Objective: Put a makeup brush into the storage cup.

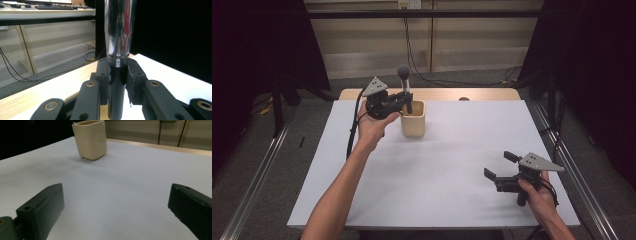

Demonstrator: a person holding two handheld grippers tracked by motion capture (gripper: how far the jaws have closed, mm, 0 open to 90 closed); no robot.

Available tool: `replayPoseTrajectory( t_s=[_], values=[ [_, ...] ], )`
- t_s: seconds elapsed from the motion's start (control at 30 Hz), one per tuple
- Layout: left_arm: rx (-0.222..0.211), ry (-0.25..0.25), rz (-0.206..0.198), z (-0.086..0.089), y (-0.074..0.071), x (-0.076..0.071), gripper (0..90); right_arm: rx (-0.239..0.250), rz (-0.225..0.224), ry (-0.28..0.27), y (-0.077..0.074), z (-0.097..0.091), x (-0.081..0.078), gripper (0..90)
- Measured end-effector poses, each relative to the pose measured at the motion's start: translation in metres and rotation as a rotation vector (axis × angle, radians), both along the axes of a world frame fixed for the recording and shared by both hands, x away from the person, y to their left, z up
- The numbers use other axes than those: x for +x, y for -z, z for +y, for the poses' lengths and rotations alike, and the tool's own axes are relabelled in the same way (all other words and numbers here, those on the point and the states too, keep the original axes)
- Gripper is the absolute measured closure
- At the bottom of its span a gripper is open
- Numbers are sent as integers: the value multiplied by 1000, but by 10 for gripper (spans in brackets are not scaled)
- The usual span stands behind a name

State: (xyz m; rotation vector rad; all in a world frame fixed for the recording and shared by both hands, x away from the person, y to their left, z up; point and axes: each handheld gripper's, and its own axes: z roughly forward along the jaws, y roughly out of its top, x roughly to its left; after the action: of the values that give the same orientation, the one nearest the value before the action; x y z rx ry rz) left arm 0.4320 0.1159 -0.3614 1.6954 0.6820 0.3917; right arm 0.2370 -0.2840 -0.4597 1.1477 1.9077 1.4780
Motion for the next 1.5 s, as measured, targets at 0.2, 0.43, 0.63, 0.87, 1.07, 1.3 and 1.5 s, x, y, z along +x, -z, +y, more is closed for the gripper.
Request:
replayPoseTrajectory(
  t_s=[0.2, 0.43, 0.63, 0.87, 1.07, 1.3, 1.5],
  values=[
    [2, -6, 2, -8, 3, 8, 746, 0, -3, 2, 0, -1, 0, 5],
    [15, -17, 6, -17, 8, 14, 746, 1, -1, 2, 0, -1, 0, 5],
    [38, -8, 11, -22, 17, 17, 746, 1, -2, 3, 0, -2, 0, 5],
    [62, 2, 19, -27, 26, 16, 746, 3, -4, 4, 0, -2, -1, 5],
    [79, 5, 29, -28, 31, 17, 746, 1, -4, 2, 0, -3, -1, 5],
    [88, 7, 43, -30, 42, 17, 746, 5, 0, 1, 0, -2, -1, 5],
    [108, 9, 49, -29, 45, 17, 745, 2, -5, -2, 0, -2, -1, 5]
  ],
)
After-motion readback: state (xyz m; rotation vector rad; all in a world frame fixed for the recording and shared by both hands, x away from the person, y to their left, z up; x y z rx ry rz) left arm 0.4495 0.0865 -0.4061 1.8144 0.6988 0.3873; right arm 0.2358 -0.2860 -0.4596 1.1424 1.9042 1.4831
